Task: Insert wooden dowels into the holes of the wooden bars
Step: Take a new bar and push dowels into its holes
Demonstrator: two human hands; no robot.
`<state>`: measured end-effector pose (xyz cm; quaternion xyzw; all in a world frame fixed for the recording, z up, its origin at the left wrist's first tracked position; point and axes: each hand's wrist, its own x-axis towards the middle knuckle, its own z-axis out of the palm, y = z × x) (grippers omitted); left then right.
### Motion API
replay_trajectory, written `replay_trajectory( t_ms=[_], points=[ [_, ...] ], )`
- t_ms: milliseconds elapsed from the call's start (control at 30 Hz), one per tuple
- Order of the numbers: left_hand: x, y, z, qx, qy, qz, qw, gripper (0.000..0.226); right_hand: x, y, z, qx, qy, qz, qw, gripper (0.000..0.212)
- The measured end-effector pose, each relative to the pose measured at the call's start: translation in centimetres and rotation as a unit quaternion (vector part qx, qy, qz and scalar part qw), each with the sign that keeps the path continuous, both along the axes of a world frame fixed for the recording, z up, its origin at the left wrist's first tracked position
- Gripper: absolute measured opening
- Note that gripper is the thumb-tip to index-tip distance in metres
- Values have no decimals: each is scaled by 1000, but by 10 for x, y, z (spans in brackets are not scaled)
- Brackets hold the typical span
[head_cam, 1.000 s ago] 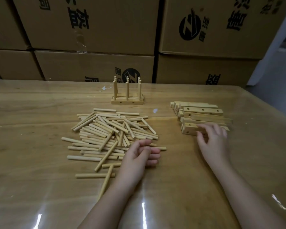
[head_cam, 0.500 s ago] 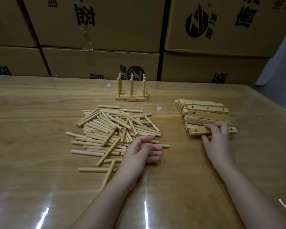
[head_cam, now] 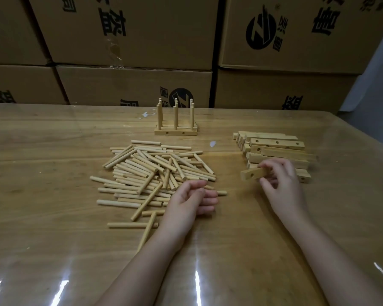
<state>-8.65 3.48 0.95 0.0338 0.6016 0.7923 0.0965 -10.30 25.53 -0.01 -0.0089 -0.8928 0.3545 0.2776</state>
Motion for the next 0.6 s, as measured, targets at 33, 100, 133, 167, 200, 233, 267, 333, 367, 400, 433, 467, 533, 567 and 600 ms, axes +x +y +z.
replay_trajectory(
  t_ms=[33,100,133,167,200,233,267,333,367,400,433,467,533,567,600],
  points=[
    [0,0,1,-2,1,2,1000,17,3,-7,1,-3,5,23,1000,31],
    [0,1,2,-3,1,6,1000,18,7,-24,5,-5,5,65,998,33],
    [0,1,2,-2,0,6,1000,19,9,-32,7,-4,2,86,996,34],
    [0,1,3,1,-3,5,1000,21,10,-40,10,-3,0,107,994,34],
    [0,1,3,6,-6,5,1000,22,10,-48,12,-2,0,128,992,35],
    [0,1,3,12,-9,3,1000,24,10,-55,13,-1,0,147,989,34],
    [0,1,3,15,-12,2,1000,25,10,-61,14,4,-1,162,987,33],
    [-1,0,3,23,-21,2,1000,28,10,-70,16,12,-4,170,985,31],
    [-1,-1,3,31,-28,2,999,28,10,-73,16,10,-2,166,986,31],
    [-1,-1,4,43,-37,3,998,28,11,-76,15,4,2,162,987,31],
    [-2,-2,5,55,-46,3,997,27,11,-78,13,-3,9,158,987,32],
    [-2,-3,5,62,-52,1,997,25,12,-80,10,-12,16,157,987,33],
    [-1,-5,5,65,-53,-8,996,23,14,-85,2,-29,23,163,986,37],
    [-1,-6,4,65,-49,-13,997,22,15,-87,-2,-30,23,172,984,41],
    [-1,-8,3,66,-42,-18,997,23,15,-88,-5,-28,23,183,982,45]
  ],
)
